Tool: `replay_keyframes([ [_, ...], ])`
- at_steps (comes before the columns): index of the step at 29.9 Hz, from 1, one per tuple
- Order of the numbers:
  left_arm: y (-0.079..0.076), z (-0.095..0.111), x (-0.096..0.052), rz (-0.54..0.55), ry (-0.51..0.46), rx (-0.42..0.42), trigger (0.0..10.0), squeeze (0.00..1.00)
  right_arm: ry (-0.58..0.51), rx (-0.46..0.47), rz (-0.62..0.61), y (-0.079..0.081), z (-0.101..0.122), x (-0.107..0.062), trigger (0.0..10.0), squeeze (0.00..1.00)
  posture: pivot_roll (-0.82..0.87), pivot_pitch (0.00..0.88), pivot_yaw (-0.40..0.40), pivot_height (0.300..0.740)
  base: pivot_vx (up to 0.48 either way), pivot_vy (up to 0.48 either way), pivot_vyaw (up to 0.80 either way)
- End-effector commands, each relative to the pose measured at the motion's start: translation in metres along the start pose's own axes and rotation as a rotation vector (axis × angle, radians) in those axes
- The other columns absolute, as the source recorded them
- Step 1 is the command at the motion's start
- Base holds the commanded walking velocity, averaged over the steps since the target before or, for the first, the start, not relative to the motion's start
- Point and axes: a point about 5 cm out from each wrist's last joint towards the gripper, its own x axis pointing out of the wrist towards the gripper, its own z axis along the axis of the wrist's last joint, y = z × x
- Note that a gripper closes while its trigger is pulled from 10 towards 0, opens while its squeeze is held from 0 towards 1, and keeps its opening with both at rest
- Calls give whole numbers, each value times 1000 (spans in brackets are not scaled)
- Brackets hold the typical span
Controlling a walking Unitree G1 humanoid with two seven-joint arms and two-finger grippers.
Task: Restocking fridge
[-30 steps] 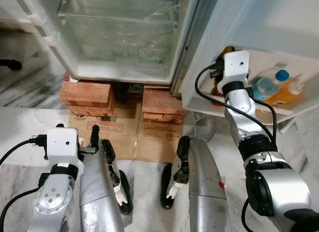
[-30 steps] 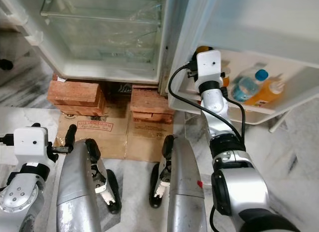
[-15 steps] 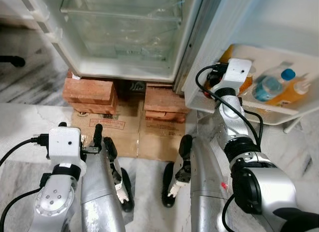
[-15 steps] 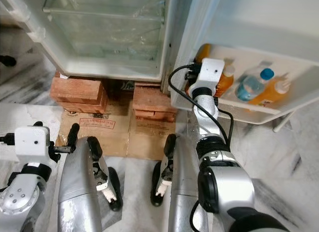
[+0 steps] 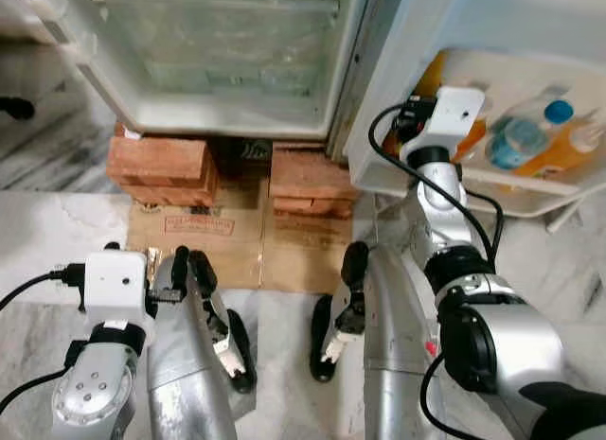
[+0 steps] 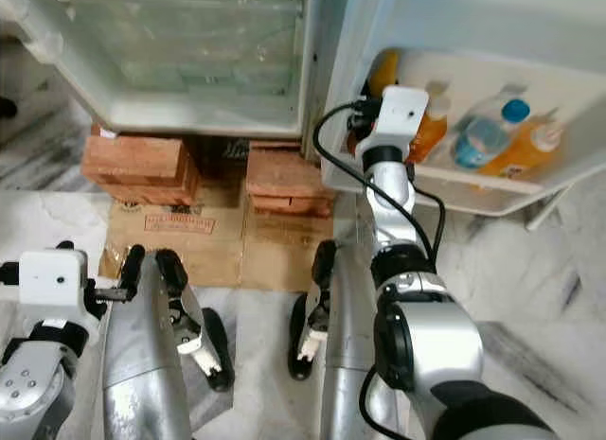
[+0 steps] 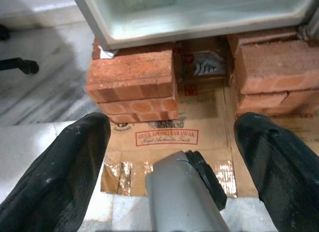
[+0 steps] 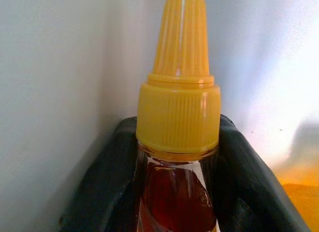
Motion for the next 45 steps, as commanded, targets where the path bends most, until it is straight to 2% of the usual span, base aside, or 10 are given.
replay_keyframes([
  [1, 2, -1, -7, 3, 19, 18, 10000, 0, -16, 5, 42, 3, -3, -5, 10000, 0, 280, 453, -16, 463, 0, 0, 0],
  [8, 4, 0, -13, 4, 30, 22, 10000, 0, -46, -28, 46, 2, -1, -6, 10000, 0, 308, 463, -8, 463, 0, 0, 0],
  [12, 3, 1, -18, 1, 30, 26, 10000, 0, -52, -119, 78, 5, -5, -10, 10000, 0, 325, 470, -5, 463, 0, 0, 0],
  [18, 3, 2, -20, 0, 39, 24, 10000, 0, -52, -188, 20, -8, -3, -7, 10000, 0, 327, 481, -2, 463, 0, 0, 0],
  [27, 0, 4, -20, -12, 37, 20, 10000, 0, 56, -165, 40, 4, -32, -32, 10000, 0, 343, 487, 1, 463, 0, 0, 0],
  [32, 2, 3, -22, -9, 43, 20, 10000, 0, 113, -147, 37, 10, -42, -39, 10000, 0, 342, 490, 4, 463, 0, 0, 0],
  [37, 0, 4, -19, -13, 41, 17, 10000, 0, 183, -123, -13, 4, -52, -48, 10000, 27, 336, 486, 0, 463, 0, 0, 0],
  [38, 0, 4, -19, -14, 40, 16, 10000, 0, 185, -119, -17, 3, -53, -48, 10000, 176, 336, 486, 0, 463, 0, 0, 0],
  [39, 0, 4, -18, -15, 39, 15, 10000, 0, 188, -120, -22, 2, -53, -48, 10000, 965, 329, 488, -1, 463, 0, 0, 0],
  [45, -2, 4, -15, -19, 34, 11, 10000, 0, 190, -110, -34, -3, -52, -46, 10000, 1000, 324, 482, -7, 463, 0, 0, 0],
])
